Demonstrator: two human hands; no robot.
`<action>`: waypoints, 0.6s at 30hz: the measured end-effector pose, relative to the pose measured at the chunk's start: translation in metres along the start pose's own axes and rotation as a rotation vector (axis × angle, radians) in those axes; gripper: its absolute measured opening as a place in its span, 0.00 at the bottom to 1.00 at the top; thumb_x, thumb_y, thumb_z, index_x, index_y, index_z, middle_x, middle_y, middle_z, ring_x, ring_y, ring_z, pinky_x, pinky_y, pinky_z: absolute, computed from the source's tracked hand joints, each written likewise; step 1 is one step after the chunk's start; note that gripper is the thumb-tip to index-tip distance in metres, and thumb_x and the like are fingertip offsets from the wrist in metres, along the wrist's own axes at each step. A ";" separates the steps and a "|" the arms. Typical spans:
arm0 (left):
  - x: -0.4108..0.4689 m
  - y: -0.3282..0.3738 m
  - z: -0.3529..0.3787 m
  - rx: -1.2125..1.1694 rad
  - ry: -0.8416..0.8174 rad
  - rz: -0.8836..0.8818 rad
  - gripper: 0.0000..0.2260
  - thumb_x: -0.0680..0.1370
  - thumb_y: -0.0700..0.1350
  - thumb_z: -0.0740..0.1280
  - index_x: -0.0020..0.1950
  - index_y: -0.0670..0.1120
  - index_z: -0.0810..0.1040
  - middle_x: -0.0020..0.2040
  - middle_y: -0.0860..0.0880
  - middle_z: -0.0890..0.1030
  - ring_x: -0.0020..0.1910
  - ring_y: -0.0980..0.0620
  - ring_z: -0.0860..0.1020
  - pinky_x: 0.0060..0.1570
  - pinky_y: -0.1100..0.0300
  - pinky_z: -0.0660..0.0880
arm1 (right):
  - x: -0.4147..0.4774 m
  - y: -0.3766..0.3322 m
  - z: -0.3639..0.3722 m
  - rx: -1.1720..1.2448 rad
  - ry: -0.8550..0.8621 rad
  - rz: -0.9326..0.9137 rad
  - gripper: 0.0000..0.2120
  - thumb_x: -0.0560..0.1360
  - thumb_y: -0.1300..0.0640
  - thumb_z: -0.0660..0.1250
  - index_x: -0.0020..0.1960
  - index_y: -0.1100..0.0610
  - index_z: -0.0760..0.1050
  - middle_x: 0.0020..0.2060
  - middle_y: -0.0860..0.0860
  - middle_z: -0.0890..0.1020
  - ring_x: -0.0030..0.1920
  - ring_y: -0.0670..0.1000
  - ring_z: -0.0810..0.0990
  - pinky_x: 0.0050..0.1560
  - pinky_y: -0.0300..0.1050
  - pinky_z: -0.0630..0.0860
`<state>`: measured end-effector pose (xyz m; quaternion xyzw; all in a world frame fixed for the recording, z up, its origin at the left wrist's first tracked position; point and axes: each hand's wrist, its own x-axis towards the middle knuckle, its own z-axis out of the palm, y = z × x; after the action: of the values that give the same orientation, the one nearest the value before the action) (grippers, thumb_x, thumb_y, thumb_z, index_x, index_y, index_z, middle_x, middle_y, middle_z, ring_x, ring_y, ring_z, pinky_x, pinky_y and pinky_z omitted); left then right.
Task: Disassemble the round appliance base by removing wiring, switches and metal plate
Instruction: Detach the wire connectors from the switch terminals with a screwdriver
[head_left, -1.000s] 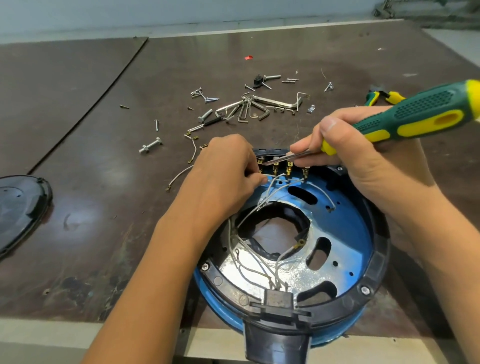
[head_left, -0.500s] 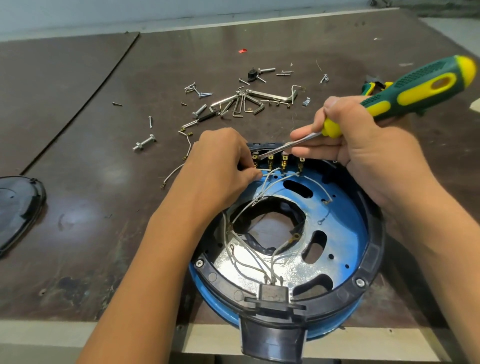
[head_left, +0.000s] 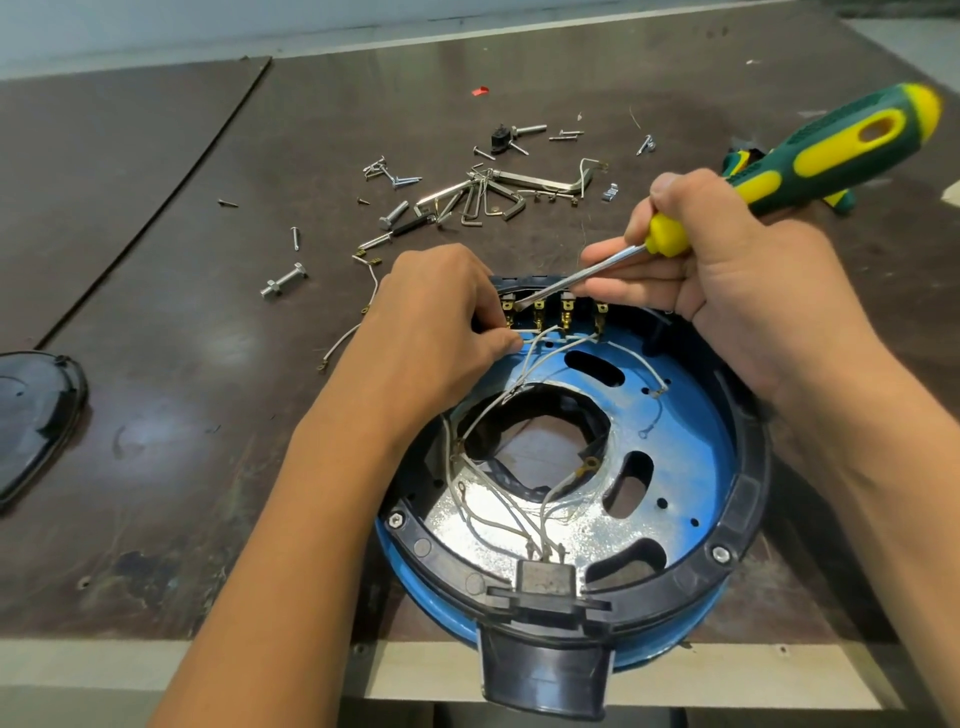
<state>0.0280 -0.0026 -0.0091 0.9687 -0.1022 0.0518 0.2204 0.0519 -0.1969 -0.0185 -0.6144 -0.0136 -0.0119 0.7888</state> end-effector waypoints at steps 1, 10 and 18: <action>0.001 -0.001 0.000 -0.002 0.002 0.004 0.08 0.74 0.50 0.76 0.40 0.46 0.87 0.54 0.50 0.82 0.52 0.51 0.79 0.53 0.51 0.75 | 0.000 0.000 0.000 0.001 0.002 -0.003 0.16 0.73 0.55 0.67 0.28 0.54 0.81 0.30 0.54 0.84 0.46 0.58 0.89 0.45 0.52 0.86; 0.004 -0.005 0.002 -0.021 -0.036 0.046 0.06 0.73 0.47 0.76 0.39 0.46 0.88 0.61 0.56 0.80 0.52 0.53 0.78 0.55 0.51 0.74 | -0.007 0.007 -0.006 -0.114 -0.129 -0.239 0.13 0.76 0.52 0.68 0.35 0.51 0.81 0.37 0.56 0.87 0.44 0.61 0.88 0.45 0.51 0.86; 0.004 -0.006 0.001 -0.010 -0.035 0.069 0.06 0.74 0.47 0.76 0.40 0.46 0.88 0.60 0.56 0.80 0.52 0.53 0.78 0.54 0.52 0.74 | -0.029 -0.004 -0.005 -0.284 -0.329 -0.375 0.11 0.82 0.63 0.62 0.44 0.61 0.80 0.40 0.63 0.84 0.50 0.60 0.87 0.49 0.53 0.86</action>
<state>0.0332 0.0019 -0.0122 0.9642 -0.1394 0.0420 0.2216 0.0226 -0.2027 -0.0166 -0.6991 -0.2528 -0.0595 0.6662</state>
